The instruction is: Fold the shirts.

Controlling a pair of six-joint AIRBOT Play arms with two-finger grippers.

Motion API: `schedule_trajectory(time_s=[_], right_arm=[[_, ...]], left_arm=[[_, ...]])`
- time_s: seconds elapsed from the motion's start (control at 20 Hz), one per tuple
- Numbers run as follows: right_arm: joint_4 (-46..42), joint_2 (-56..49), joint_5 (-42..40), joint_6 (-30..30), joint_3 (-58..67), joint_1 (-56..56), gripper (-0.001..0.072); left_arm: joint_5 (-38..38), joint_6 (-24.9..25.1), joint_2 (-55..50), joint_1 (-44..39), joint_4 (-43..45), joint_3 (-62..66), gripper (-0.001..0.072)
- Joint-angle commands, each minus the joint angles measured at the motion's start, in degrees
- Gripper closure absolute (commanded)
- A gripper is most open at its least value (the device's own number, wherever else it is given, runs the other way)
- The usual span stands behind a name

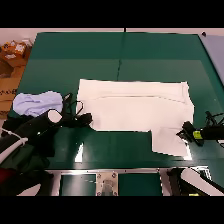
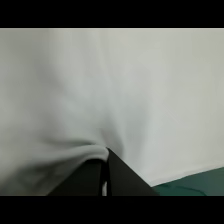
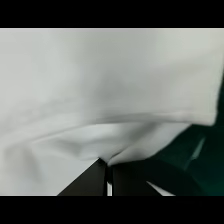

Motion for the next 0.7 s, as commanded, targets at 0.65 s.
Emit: schedule_trajectory(time_s=[0.65], right_arm=[[2.23, 6.1, 17.22, 11.32, 17.86, 0.26, 0.0698]], left_arm=[[-35.01, -9.9, 0.76, 0.02, 34.91, 21.27, 0.0681]])
